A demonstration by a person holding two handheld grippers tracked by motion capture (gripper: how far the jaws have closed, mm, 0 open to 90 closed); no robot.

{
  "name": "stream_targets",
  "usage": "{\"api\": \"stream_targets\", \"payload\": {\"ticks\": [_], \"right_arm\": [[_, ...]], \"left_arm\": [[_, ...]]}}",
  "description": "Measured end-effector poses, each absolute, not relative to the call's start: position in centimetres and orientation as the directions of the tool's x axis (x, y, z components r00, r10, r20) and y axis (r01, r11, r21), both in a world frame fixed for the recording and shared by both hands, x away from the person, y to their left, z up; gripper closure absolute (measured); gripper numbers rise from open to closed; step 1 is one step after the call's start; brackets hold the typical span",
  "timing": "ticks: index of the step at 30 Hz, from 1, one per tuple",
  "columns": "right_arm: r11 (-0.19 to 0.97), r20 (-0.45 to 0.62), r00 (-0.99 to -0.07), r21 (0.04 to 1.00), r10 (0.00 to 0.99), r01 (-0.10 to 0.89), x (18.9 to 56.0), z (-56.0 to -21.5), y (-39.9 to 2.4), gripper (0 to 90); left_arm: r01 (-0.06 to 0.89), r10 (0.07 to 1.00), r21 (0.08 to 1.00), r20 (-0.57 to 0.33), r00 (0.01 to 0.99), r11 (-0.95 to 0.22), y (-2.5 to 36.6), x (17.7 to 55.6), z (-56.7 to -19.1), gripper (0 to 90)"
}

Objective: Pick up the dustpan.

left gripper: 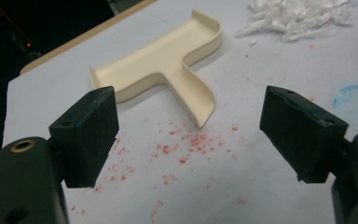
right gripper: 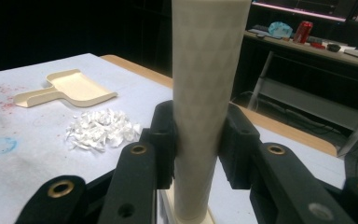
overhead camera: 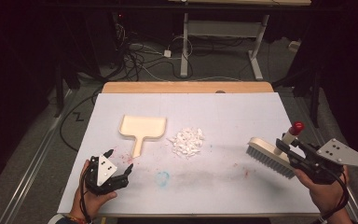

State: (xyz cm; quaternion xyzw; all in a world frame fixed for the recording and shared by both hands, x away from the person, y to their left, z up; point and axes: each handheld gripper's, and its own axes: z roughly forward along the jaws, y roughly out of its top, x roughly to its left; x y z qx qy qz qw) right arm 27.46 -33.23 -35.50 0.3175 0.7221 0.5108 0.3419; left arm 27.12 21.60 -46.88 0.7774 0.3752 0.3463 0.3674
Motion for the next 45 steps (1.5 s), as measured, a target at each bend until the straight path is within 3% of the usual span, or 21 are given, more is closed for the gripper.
{"api": "stream_targets", "payload": {"ticks": [11, 13, 16, 20, 22, 31, 34, 41, 45], "right_arm": [[0.304, -0.184, -0.577, 0.945, 0.796, 0.118, 27.4, -35.6, -32.3, 70.0], [0.311, -0.19, -0.572, 0.943, 0.798, 0.12, 27.4, -35.6, -32.2, 70.0], [0.312, -0.184, -0.575, 0.941, 0.797, 0.131, 27.5, -35.7, -32.2, 70.0], [0.319, -0.184, -0.575, 0.937, 0.797, 0.143, 27.8, -36.0, -32.0, 70.0], [0.323, -0.183, -0.576, 0.935, 0.796, 0.149, 27.9, -36.0, -32.0, 70.0], [0.337, -0.184, -0.575, 0.926, 0.797, 0.171, 28.2, -36.4, -31.8, 70.0], [0.335, -0.179, -0.573, 0.925, 0.8, 0.178, 28.3, -36.5, -31.8, 70.0], [0.33, -0.169, -0.564, 0.923, 0.808, 0.196, 28.6, -36.8, -31.6, 70.0], [0.326, -0.164, -0.564, 0.924, 0.809, 0.199, 28.6, -36.8, -31.7, 70.0]], "left_arm": [[0.426, 0.857, 0.81, 0.17, 0.487, -0.403, 22.2, 27.4, -46.4, 23.7], [0.43, 0.84, 0.806, 0.143, 0.524, -0.405, 22.2, 27.7, -46.4, 17.5], [0.529, 0.867, 0.759, 0.092, 0.49, -0.38, 21.6, 29.7, -45.8, 17.7], [0.582, 0.889, 0.735, 0.063, 0.453, -0.348, 21.3, 31.6, -45.4, 19.2], [0.644, 0.888, 0.704, -0.041, 0.458, -0.3, 21.0, 33.5, -45.2, 20.6], [0.756, 0.911, 0.572, -0.036, 0.411, -0.318, 17.3, 38.9, -46.0, 23.2], [0.797, 0.929, 0.527, -0.038, 0.368, -0.294, 17.1, 40.6, -47.2, 26.6], [0.791, 0.937, 0.546, -0.03, 0.347, -0.276, 17.0, 41.5, -47.4, 39.8], [0.781, 0.937, 0.566, -0.04, 0.346, -0.264, 17.2, 41.4, -47.6, 57.4]]}}
